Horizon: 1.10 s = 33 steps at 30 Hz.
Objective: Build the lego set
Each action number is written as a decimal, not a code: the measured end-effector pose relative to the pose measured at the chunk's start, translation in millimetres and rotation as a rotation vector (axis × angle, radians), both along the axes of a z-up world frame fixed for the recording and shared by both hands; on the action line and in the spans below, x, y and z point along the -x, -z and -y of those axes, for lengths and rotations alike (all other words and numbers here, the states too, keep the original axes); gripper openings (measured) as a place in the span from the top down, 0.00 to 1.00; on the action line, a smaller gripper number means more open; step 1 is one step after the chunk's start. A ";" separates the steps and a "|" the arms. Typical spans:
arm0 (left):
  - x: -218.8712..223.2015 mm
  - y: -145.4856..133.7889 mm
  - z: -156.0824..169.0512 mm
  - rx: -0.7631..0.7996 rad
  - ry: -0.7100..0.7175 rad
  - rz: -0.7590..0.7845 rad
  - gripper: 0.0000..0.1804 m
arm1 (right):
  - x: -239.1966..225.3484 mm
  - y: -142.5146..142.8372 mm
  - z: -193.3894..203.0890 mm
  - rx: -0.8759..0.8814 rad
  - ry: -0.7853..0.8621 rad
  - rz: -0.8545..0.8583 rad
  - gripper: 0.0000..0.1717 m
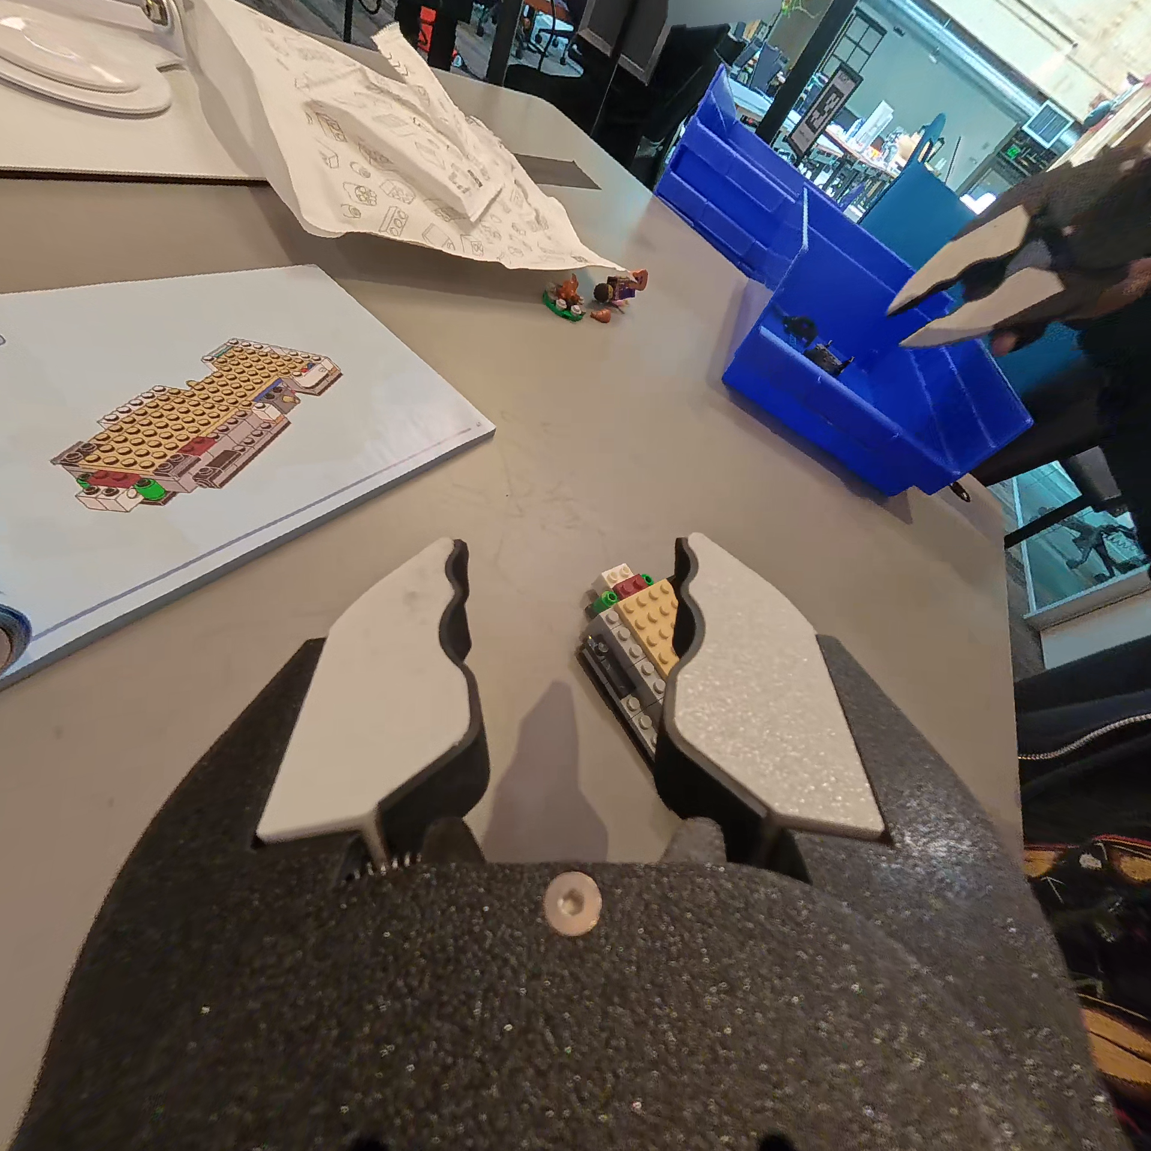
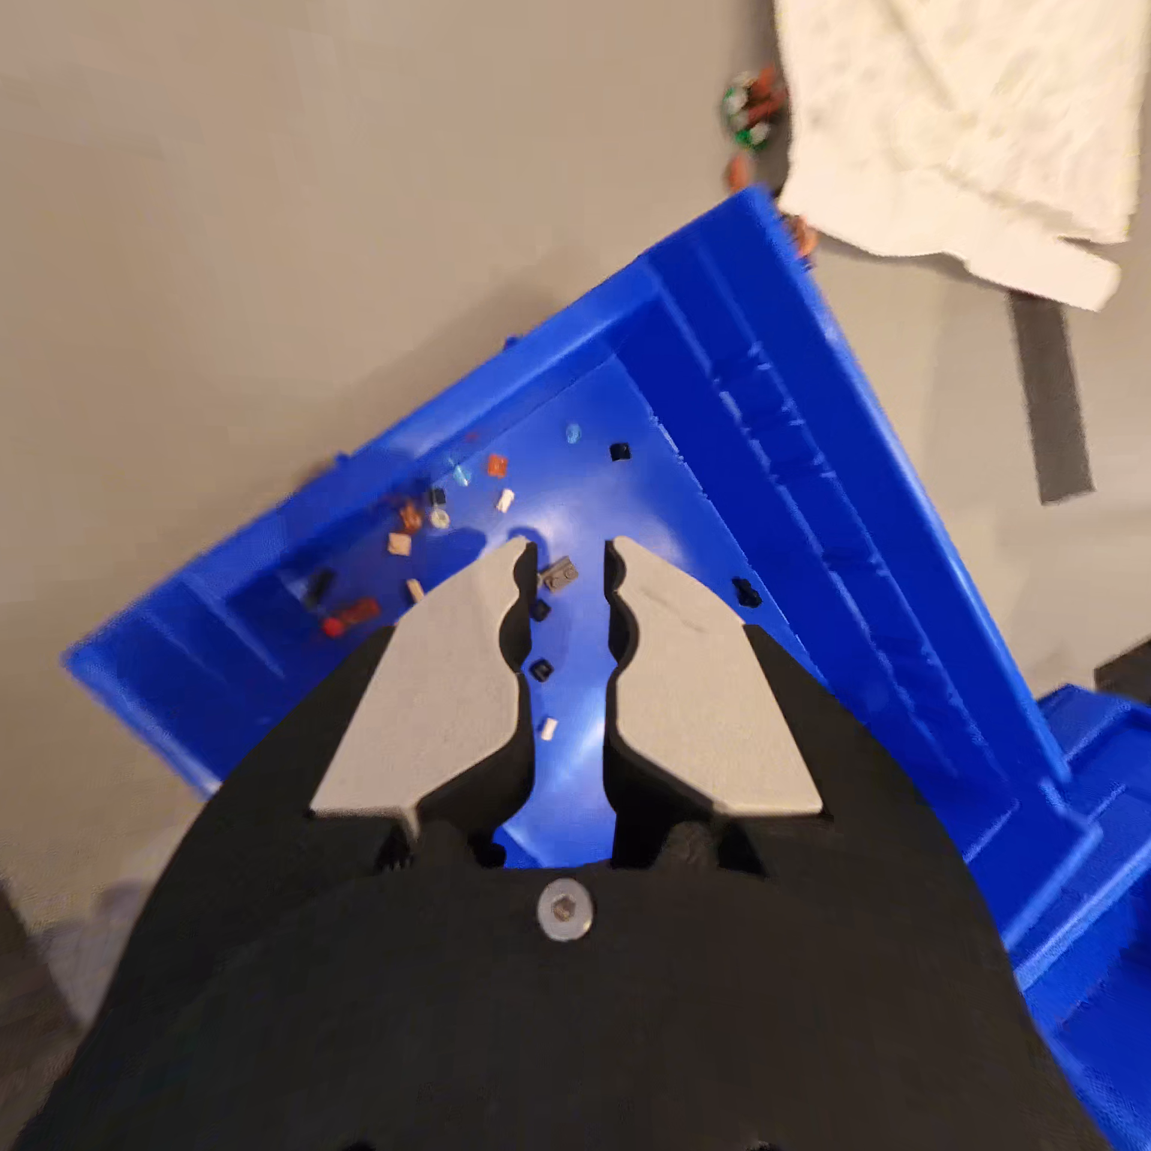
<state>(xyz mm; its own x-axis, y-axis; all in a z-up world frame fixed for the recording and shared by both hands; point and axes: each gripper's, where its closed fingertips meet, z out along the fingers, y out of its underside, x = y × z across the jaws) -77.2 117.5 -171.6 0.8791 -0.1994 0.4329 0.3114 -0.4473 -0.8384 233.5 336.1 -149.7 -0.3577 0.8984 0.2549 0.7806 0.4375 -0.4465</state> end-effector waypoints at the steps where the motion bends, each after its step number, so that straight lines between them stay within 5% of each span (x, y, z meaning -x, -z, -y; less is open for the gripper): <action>1: 0.0 0.3 -0.1 0.002 -0.001 -0.002 0.65 | 0.8 13.5 -2.6 -0.016 -0.056 0.058 0.88; 7: 1.6 2.6 -1.3 0.019 -0.007 0.010 0.65 | -5.9 64.9 -10.4 -0.013 -0.311 0.271 0.86; 20: 6.1 4.0 -2.3 0.031 -0.020 0.057 0.66 | -9.8 81.5 -15.7 0.088 -0.359 0.313 0.90; 27: 6.2 1.8 -1.3 0.016 -0.019 0.060 0.66 | -3.1 74.2 -14.4 0.060 -0.274 0.256 0.91; 33: 4.2 0.1 0.0 0.002 -0.012 0.049 0.66 | 27.1 14.0 14.9 0.022 -0.133 0.054 0.91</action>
